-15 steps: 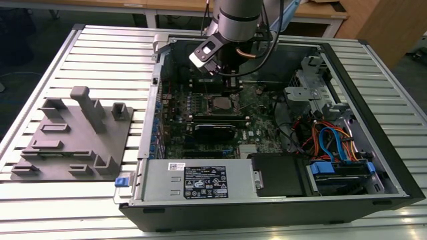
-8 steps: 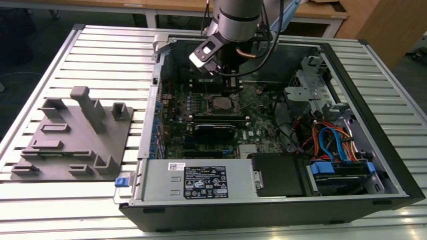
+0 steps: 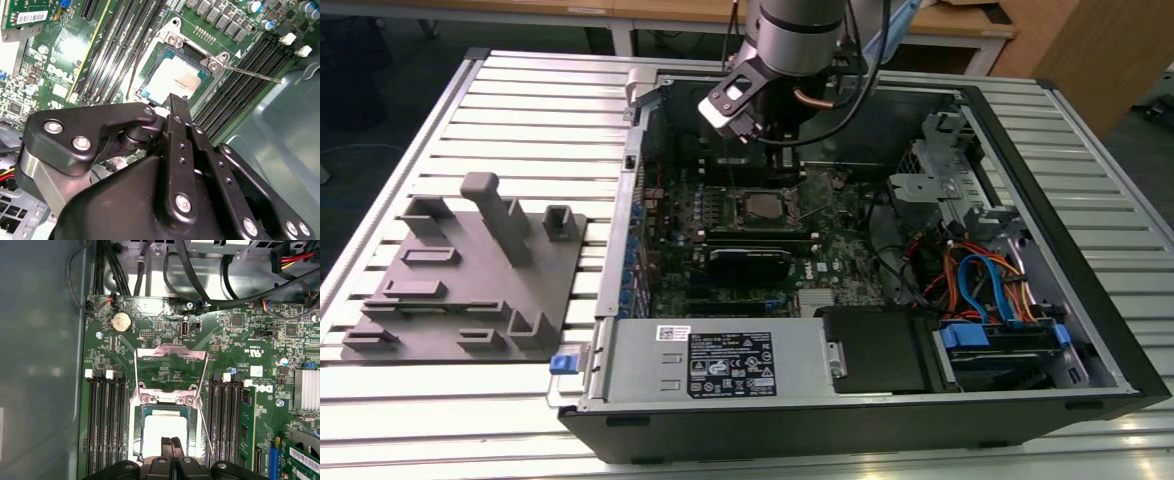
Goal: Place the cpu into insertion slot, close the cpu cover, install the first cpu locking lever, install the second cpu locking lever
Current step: 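Close the cpu cover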
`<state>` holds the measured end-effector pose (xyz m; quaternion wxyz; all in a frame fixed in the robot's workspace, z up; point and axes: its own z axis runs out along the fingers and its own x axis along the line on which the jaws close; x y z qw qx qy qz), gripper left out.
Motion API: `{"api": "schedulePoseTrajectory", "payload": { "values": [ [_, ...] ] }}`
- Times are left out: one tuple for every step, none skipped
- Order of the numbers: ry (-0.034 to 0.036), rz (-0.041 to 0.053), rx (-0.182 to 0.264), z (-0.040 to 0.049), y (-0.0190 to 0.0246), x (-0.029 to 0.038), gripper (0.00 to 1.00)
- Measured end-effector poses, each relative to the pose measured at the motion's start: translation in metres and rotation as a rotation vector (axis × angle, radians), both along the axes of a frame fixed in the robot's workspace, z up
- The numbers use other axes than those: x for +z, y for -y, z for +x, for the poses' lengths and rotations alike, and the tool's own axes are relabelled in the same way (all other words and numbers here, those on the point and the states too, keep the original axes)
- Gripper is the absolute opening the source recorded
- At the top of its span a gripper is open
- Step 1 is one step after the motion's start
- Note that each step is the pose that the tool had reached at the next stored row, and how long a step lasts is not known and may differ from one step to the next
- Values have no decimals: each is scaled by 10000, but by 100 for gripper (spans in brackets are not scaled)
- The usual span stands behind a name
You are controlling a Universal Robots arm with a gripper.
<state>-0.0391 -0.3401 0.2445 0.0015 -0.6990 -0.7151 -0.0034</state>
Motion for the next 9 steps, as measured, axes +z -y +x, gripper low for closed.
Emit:
{"api": "schedulePoseTrajectory", "payload": {
  "values": [
    [-1, -1, 1, 0, 0, 15, 10],
    [0, -1, 1, 0, 0, 30, 10],
    [0, 0, 0, 0, 0, 45, 10],
    [0, -1, 0, 0, 0, 61, 10],
    [0, 0, 0, 0, 0, 76, 10],
    [0, 1, 1, 0, 0, 91, 10],
    [0, 0, 0, 0, 0, 104, 10],
    [0, 0, 1, 0, 0, 117, 10],
    [0, -1, 0, 0, 0, 129, 10]
  ]
}}
